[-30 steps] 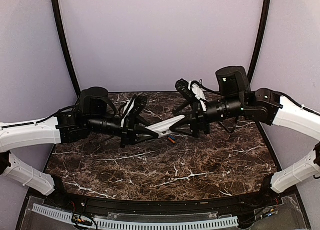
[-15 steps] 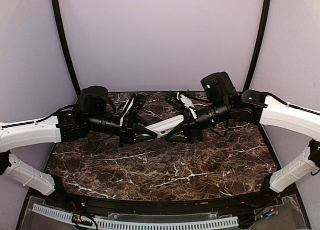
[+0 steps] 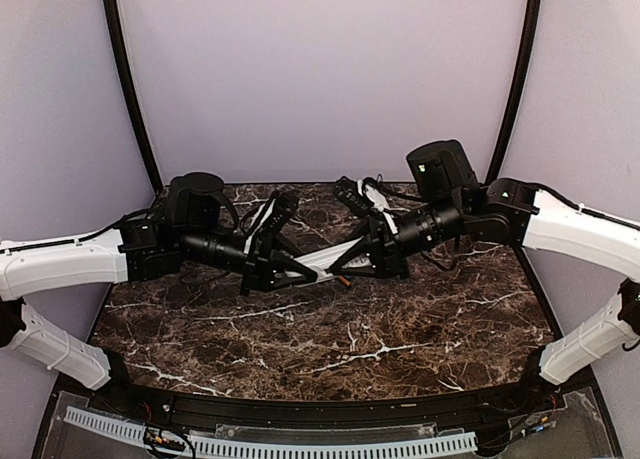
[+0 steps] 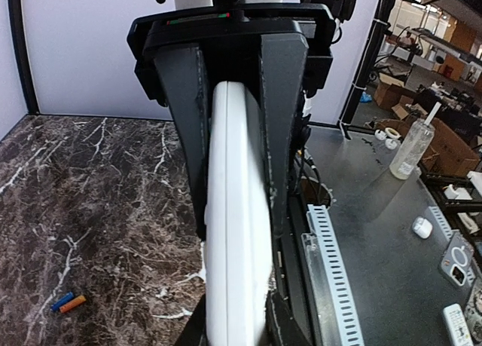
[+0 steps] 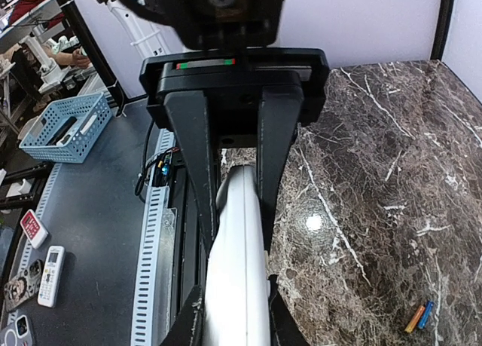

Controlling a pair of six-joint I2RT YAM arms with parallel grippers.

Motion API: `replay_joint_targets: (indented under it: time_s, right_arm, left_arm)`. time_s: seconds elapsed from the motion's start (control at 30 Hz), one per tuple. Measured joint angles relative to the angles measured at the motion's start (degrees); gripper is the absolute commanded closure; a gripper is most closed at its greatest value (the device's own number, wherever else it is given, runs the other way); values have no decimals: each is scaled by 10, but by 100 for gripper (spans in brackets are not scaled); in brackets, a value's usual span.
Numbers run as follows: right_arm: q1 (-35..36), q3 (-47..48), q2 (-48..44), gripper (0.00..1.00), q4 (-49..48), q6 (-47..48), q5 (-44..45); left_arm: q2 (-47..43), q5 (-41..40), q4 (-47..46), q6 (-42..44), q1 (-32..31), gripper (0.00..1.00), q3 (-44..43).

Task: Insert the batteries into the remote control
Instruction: Pass from the left arm to the right

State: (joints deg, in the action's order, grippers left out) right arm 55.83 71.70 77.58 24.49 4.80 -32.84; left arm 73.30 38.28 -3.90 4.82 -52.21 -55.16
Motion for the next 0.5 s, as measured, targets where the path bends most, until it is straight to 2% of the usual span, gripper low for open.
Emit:
replay_joint_targets:
  time_s: [0.13,0.23,0.27,0.3,0.33,0.37,0.43,0.5]
  right_arm:
    - [1,3,0,85,1,19,-11]
    - [0,4,1,91,1,20,-13]
    - [0,4,1,93,1,20,-13]
    - [-1,4,1,96,1,20,-14]
    - [-1,4,1,97,1,20,-15]
    - [-1,4,1,99,1,17,-15]
    - [-2,4,2,100,3,6,-14]
    - [-5,4,5,100,4,-9,-10]
  left_arm:
    - [0,18,6,-6,4,100,-3]
    - [0,19,6,-7,6,100,-3]
    - [0,19,6,-7,7,96,-3]
    - [0,19,6,-7,7,72,-3]
    - [0,18,6,-7,7,57,-3]
    - [0,16,6,-8,7,32,-3]
    - [0,2,5,-2,7,10,-4]
    - [0,-20,7,3,10,2,-5]
